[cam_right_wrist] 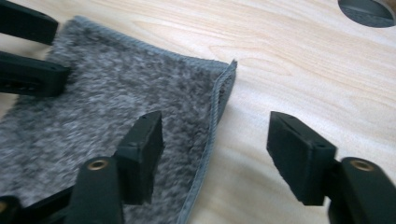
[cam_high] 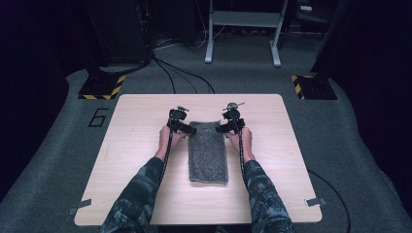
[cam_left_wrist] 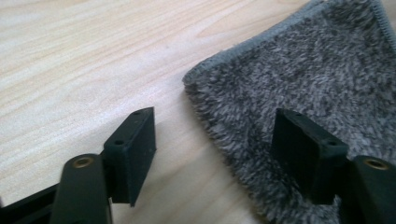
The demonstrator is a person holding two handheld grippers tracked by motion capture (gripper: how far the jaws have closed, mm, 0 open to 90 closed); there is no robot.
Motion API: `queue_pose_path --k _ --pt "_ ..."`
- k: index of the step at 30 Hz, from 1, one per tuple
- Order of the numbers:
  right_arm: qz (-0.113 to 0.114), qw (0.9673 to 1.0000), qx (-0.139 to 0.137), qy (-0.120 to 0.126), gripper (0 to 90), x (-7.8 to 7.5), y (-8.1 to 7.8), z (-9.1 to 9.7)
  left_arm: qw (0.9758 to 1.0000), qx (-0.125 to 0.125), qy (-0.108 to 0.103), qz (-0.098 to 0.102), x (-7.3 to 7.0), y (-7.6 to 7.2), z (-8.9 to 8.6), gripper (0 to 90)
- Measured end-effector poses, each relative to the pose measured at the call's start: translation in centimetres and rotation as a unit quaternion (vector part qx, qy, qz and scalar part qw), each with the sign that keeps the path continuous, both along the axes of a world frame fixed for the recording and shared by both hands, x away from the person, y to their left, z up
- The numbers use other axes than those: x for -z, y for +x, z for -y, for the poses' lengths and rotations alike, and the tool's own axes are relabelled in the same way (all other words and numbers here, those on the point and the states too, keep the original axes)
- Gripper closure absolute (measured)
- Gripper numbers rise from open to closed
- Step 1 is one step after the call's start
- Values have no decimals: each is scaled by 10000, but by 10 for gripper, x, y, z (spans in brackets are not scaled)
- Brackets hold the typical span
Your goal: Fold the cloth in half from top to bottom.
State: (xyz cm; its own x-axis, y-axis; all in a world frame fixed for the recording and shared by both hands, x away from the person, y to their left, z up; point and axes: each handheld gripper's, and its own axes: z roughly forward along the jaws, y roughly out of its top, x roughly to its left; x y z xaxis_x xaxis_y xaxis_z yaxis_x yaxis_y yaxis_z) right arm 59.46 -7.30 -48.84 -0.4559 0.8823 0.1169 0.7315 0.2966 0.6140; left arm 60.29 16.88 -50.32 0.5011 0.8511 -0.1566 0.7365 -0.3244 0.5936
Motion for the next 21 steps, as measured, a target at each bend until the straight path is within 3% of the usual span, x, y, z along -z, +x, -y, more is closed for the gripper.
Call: queue_pose_path --k 10,13,15,21 --pt "-100 9997 80 -186 472 14 7 -12 9993 195 267 178 -1 -2 8 542" --pt "4 9998 73 -209 507 15 7 -13 9991 266 276 199 -1 -3 10 642" --pt "1 9998 64 -177 525 15 7 -13 9990 266 281 202 -1 -3 11 663" --pt "95 9998 -33 -148 729 17 5 -19 9989 296 266 253 0 -5 17 823"
